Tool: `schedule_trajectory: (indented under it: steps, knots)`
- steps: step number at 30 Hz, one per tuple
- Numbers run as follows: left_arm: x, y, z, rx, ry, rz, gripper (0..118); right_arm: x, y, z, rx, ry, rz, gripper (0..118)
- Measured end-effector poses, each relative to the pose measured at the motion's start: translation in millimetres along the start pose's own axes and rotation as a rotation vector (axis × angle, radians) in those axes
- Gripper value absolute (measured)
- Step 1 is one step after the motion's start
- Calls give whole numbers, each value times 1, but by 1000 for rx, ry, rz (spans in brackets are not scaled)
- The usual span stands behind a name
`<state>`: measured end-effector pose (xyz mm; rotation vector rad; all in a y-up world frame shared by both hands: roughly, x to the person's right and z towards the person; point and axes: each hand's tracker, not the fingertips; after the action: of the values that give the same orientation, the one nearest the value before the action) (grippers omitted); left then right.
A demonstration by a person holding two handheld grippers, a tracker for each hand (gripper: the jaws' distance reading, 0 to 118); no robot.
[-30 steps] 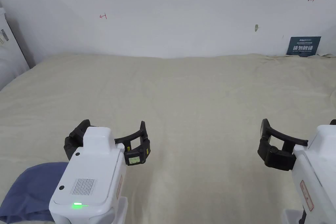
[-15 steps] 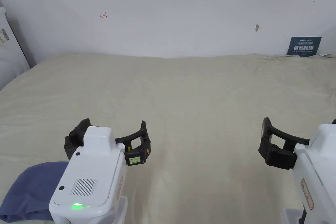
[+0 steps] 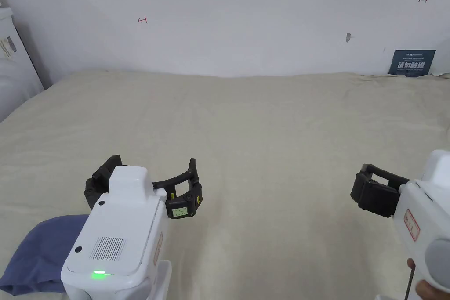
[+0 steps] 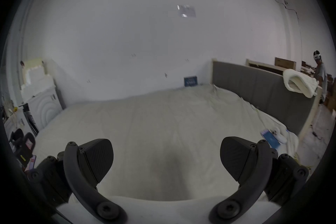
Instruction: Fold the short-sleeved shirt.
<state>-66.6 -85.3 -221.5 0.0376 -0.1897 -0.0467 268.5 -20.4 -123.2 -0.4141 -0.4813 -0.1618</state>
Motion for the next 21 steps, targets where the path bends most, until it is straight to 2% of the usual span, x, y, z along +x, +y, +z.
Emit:
schedule_trajectory:
  steps: [7,11,15,21]
  knots:
    - [-2,4,0,11,0,16,118,1,1,3,-37,7,-20,116]
    - [-2,6,0,12,0,15,118,0,0,4,-10,-11,-11,116]
    - [-2,6,0,14,-1,11,118,0,-1,5,43,-20,29,116]
    - [-3,5,0,15,-1,11,118,1,-1,2,34,-23,26,116]
